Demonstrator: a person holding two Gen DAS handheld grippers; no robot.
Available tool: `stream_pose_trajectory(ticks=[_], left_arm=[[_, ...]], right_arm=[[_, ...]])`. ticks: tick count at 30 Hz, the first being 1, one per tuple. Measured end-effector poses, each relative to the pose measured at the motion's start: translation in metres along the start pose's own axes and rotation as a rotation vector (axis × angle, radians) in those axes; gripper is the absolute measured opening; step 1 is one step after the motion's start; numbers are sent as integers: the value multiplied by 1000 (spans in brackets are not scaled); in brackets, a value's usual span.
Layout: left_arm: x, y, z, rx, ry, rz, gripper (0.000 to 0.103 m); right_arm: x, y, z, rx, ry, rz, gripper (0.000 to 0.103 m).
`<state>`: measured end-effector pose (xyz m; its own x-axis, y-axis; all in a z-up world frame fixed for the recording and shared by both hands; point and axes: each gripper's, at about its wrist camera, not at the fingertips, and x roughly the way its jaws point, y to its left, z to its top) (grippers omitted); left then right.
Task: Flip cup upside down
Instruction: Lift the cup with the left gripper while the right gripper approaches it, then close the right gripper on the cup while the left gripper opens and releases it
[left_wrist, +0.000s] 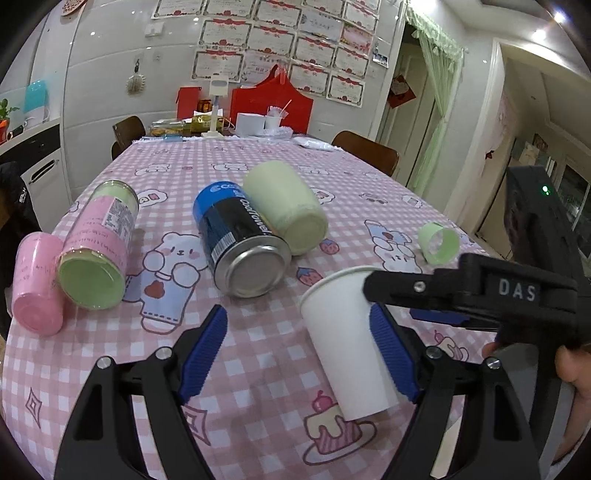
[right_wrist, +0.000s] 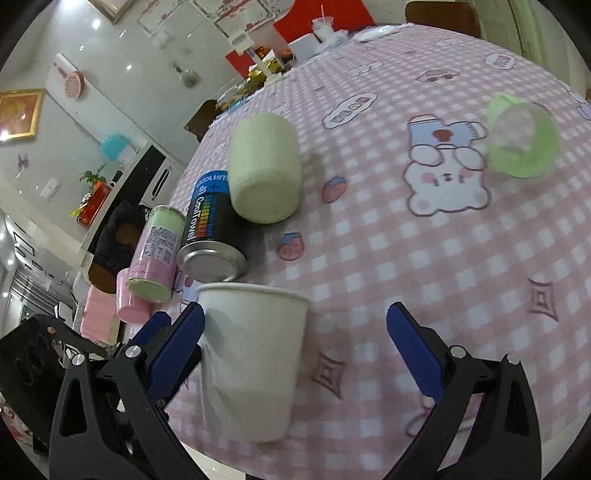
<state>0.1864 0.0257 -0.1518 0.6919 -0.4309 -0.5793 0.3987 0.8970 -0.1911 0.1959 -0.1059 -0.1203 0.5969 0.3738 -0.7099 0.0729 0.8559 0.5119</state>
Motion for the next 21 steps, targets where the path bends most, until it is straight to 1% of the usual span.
stream_pose_trajectory(ticks=[3,10,12,14,16,17,21], left_arm=[[2,4,-1,-7,-3,-1,78],[5,10,0,-3,-1,-24,78],[7,12,0,-6,0,-19,78],[8,13,0,-7,1,-17,78],[10,12,1,-3,2,-4,78],[11,11,1,-2,3,-2,78],[12,8,3,-14,8,-13,78]], right_arm=[[4,4,2,-1,1,-5,95],[22,1,8,18,68,39,95],[23,2,9,14,76,51,93],[24,5,11,3,76,71,82],[25,5,13,0,82,89,77],[25,5,13,-3,83,95,72],[12,11,13,-74,23,34,71]])
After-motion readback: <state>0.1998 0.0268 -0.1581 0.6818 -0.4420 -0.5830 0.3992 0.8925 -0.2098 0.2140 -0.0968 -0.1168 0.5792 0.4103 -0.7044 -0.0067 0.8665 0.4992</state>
